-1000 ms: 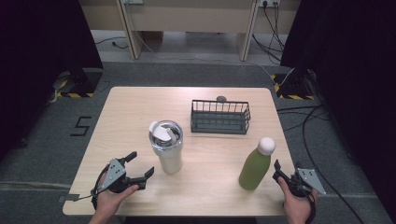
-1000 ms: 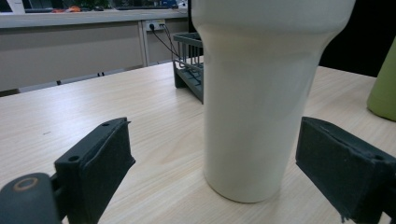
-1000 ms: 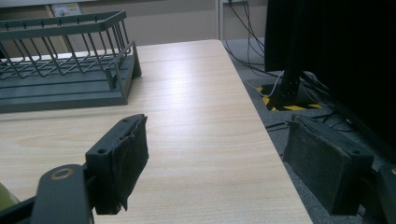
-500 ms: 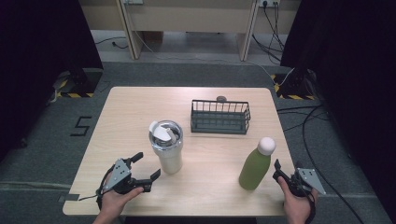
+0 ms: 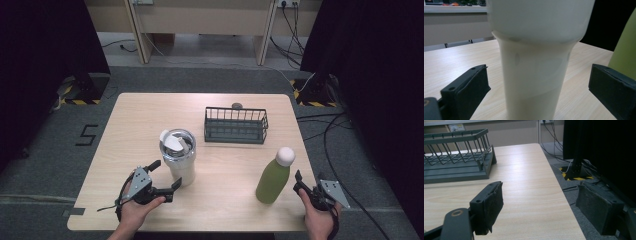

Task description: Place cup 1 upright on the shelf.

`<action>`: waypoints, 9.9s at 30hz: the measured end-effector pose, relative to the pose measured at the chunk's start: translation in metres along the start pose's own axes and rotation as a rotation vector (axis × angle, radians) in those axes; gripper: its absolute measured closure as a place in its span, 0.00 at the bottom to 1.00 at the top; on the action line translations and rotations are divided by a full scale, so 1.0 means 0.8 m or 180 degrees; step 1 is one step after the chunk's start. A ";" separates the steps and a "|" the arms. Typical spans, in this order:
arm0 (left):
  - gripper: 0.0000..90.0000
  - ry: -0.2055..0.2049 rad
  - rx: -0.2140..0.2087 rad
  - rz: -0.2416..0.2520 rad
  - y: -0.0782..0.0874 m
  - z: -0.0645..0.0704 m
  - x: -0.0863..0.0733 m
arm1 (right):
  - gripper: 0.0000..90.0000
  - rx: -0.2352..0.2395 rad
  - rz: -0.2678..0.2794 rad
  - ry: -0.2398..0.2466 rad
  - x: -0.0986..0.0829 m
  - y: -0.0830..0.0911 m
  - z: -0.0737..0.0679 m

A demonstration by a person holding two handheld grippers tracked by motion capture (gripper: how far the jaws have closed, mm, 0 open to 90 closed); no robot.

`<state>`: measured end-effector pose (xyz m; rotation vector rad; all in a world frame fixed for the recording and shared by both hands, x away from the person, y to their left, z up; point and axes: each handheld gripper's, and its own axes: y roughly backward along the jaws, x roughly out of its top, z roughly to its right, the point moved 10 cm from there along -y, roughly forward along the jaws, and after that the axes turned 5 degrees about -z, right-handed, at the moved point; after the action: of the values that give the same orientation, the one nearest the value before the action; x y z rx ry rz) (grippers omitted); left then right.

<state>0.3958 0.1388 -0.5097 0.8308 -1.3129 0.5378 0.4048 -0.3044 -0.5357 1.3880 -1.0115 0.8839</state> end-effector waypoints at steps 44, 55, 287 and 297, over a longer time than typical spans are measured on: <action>0.09 0.0102 0.0778 0.0067 -0.069 0.001 0.000 | 0.24 -0.0018 -0.0021 0.0002 -0.002 -0.002 0.004; 0.11 0.0114 0.0817 0.0099 -0.070 0.001 0.001 | 0.24 -0.0017 -0.0016 -0.0009 -0.001 -0.002 0.004; 0.11 -0.0041 0.0762 0.0460 -0.306 -0.014 0.187 | 0.24 -0.0047 0.0001 -0.0077 -0.004 -0.010 0.010; 0.11 -0.0056 0.0747 0.0446 -0.305 -0.010 0.182 | 0.24 -0.0046 -0.0009 -0.0077 -0.005 -0.010 0.009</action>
<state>0.6149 -0.0197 -0.4229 0.9412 -1.3471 0.8085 0.4110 -0.3113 -0.5427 1.3906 -1.0322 0.8580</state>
